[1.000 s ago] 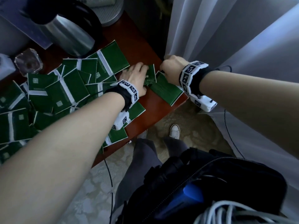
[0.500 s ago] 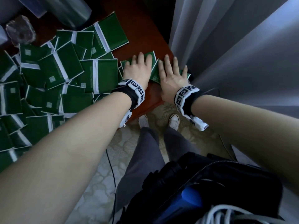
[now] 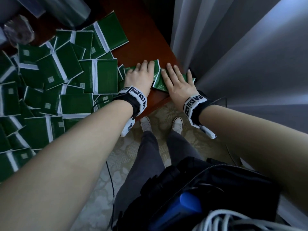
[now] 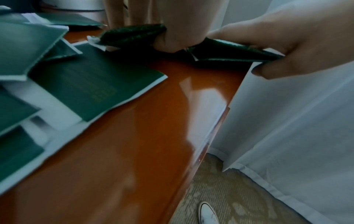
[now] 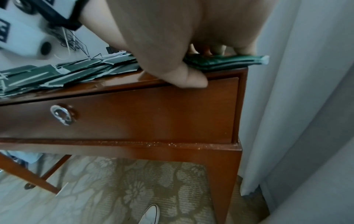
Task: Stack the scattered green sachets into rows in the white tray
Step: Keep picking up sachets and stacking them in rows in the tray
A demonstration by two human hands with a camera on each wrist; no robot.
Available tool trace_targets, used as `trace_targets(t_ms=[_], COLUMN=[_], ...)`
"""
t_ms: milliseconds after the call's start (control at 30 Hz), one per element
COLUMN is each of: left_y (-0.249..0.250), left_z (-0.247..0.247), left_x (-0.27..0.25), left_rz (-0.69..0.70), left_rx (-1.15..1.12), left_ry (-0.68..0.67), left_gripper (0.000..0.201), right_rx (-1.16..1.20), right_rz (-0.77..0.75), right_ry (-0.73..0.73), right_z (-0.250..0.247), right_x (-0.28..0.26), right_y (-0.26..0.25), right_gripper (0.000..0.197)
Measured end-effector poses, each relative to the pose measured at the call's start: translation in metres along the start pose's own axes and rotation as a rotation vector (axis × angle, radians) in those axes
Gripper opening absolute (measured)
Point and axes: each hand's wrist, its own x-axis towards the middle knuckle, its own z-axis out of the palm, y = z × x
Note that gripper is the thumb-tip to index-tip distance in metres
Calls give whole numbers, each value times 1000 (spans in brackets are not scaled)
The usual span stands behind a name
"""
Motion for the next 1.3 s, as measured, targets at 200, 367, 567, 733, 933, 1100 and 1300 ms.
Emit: trace_targets(t_ms=[200,367,567,733,933,1100,1300], left_y=[-11,-25,-80,-161,-273,-358,-429], left_z=[-18,-67,-138,-155,-140,-135,-130], left_x=[-2,-6,-32,-99,-220,-323,-413], left_rz=[64,105,-41,-113,-207,-298,-435], left_rx=[39,-3,-51,-56,-21,21,37], left_ry=[-124,-136,-111,-62,-31,0,80], left_gripper=[66,67,62,61,56,57,48], right_rx=[88,236,73,39,-25,-61,-130], right_rz=[-35,132,149,66,-61,-163,-341], right_ry=[-106,-28,83,181,219,261,350], right_z=[-29,-90,-174,-196,-185,-180,-188], right_x=[-4,-10,-2,1,-2,-11,-15], right_y=[17,21,-33,-132,-279,-406,-535], right_gripper=[93,71,41,41,30,31,29])
